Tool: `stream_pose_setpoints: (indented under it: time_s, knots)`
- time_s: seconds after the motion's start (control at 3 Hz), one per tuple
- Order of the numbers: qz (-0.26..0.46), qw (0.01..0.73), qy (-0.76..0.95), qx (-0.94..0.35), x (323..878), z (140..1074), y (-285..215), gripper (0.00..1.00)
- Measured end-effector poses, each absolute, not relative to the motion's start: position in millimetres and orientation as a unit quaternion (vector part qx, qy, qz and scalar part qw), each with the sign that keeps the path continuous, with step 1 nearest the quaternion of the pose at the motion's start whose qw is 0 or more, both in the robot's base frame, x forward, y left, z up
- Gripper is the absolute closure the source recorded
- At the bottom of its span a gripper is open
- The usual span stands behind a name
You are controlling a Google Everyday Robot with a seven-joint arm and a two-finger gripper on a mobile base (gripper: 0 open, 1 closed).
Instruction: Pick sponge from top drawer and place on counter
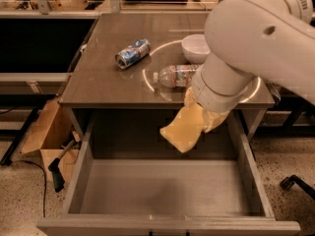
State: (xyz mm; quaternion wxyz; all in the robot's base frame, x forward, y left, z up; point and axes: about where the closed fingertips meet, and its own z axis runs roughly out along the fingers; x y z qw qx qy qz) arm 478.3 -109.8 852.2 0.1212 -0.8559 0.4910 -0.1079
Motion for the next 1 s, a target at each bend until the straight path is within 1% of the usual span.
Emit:
stream_pose_setpoints:
  time_s: [0.67, 1.0]
  knots:
    - [-0.159, 0.128, 0.496, -0.844, 559, 883, -123, 1.00]
    - [-0.171, 0.123, 0.503, -0.838, 588, 885, -131, 1.00]
